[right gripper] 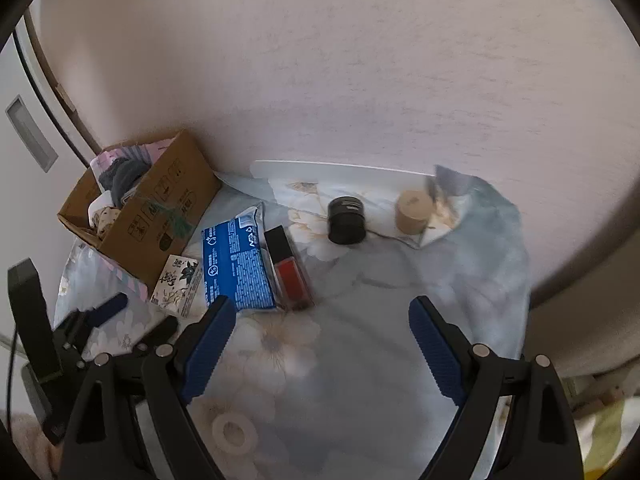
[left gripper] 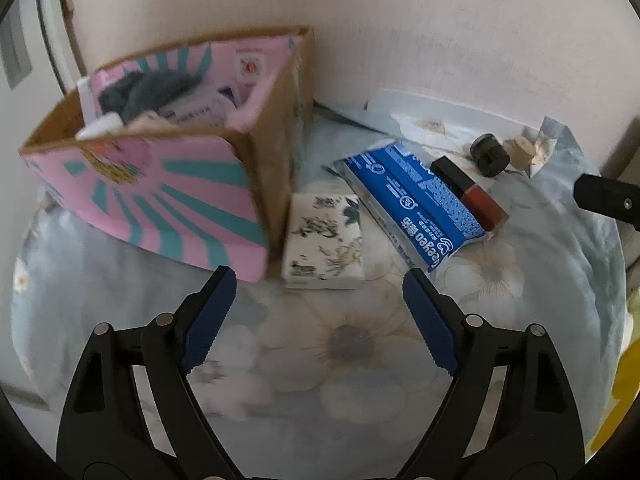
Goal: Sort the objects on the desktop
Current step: 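Move both tools back over the remaining items on the sheet, then grasp the white tissue pack with the left tool while the right tool grasps the black jar, then carry the tissue pack and black jar into the box and release both, then move both tools back over the remaining items on the sheet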
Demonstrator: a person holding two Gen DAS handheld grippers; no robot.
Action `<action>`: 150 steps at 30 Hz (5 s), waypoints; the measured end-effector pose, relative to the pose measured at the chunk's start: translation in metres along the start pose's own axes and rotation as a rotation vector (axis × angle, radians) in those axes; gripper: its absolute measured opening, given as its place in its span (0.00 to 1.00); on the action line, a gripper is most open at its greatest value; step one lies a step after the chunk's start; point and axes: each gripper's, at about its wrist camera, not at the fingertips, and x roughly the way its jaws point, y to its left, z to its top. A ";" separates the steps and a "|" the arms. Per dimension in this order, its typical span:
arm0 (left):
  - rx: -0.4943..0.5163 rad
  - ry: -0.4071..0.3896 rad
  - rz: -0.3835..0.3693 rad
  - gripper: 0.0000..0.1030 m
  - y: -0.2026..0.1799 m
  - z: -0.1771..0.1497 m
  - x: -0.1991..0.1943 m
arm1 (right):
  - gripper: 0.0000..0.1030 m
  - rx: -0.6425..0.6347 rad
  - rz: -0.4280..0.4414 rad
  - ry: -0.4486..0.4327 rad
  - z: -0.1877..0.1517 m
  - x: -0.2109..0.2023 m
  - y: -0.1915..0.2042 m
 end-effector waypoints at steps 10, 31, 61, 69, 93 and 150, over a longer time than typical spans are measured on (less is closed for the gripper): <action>-0.081 -0.003 0.020 0.82 -0.007 0.002 0.023 | 0.83 -0.046 0.002 0.017 0.010 0.031 -0.005; -0.145 0.024 0.067 0.52 -0.011 0.009 0.039 | 0.32 -0.018 -0.035 0.068 0.049 0.103 -0.020; 0.042 -0.030 -0.177 0.42 0.027 0.085 -0.073 | 0.31 0.058 -0.083 -0.012 0.063 -0.016 0.028; 0.045 -0.056 -0.200 0.42 0.082 0.134 -0.094 | 0.31 0.016 -0.058 -0.059 0.084 -0.049 0.084; 0.063 0.195 -0.191 0.42 0.231 0.194 -0.037 | 0.31 -0.066 0.061 0.136 0.132 0.017 0.227; 0.136 0.119 -0.221 0.99 0.164 0.158 -0.056 | 0.81 0.165 -0.126 -0.021 0.078 -0.069 0.134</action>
